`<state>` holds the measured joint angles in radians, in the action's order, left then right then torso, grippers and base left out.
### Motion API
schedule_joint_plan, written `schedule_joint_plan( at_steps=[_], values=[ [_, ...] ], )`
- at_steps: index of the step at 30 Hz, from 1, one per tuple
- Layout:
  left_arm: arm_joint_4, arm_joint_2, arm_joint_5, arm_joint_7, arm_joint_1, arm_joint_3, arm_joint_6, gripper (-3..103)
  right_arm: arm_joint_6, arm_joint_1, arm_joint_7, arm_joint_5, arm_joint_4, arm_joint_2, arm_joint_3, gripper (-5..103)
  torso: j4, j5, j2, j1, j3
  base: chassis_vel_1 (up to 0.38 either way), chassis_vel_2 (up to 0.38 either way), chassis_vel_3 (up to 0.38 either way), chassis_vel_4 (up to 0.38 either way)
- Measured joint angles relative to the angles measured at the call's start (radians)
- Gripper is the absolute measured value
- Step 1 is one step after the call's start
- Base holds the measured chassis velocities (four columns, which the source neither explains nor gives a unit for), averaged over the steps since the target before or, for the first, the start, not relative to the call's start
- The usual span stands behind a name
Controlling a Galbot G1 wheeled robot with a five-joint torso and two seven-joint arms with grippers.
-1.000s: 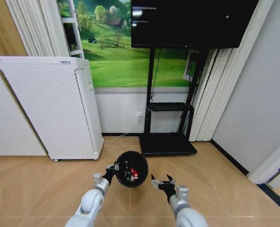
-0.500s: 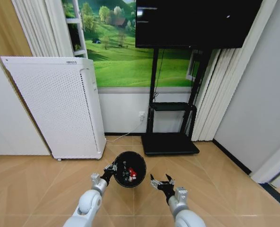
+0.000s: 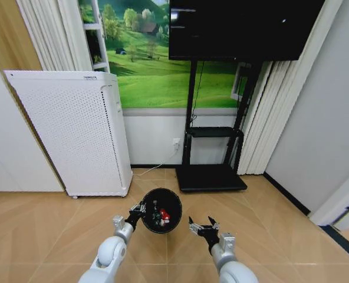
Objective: Pick up the trash bin and place the garbage on the floor into it.
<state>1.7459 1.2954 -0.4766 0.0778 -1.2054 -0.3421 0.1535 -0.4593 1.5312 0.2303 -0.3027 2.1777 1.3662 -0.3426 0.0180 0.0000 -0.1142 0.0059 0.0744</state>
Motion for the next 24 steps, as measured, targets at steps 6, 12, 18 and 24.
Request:
schedule_joint_plan(
  at_steps=[6,12,18,24],
  values=[
    [-0.005,0.003,0.002,0.0,0.0,-0.002,0.0,7,0.0,-0.003,0.0,-0.001,-0.005,-0.001,0.001,100,-0.0002,0.0,0.0,0.0,0.0,0.165,-0.159,-0.147,0.161],
    [-0.008,0.007,0.002,0.0,-0.002,-0.005,-0.001,7,-0.001,-0.005,0.0,-0.001,-0.009,-0.002,0.004,100,0.0,-0.0001,0.0,0.0,0.0,0.146,-0.137,-0.143,0.126],
    [-0.011,0.008,0.004,0.0,-0.009,-0.011,-0.003,7,-0.001,-0.005,0.0,0.0,-0.014,-0.001,0.006,100,-0.0002,0.0,0.0,0.0,0.0,0.117,-0.104,-0.106,0.107],
    [-0.011,0.008,0.004,0.0,-0.009,-0.012,-0.003,7,-0.001,-0.003,-0.001,0.002,-0.014,-0.001,0.004,100,-0.0001,0.0,0.0,0.0,0.0,0.119,-0.135,-0.113,0.116]
  ],
)
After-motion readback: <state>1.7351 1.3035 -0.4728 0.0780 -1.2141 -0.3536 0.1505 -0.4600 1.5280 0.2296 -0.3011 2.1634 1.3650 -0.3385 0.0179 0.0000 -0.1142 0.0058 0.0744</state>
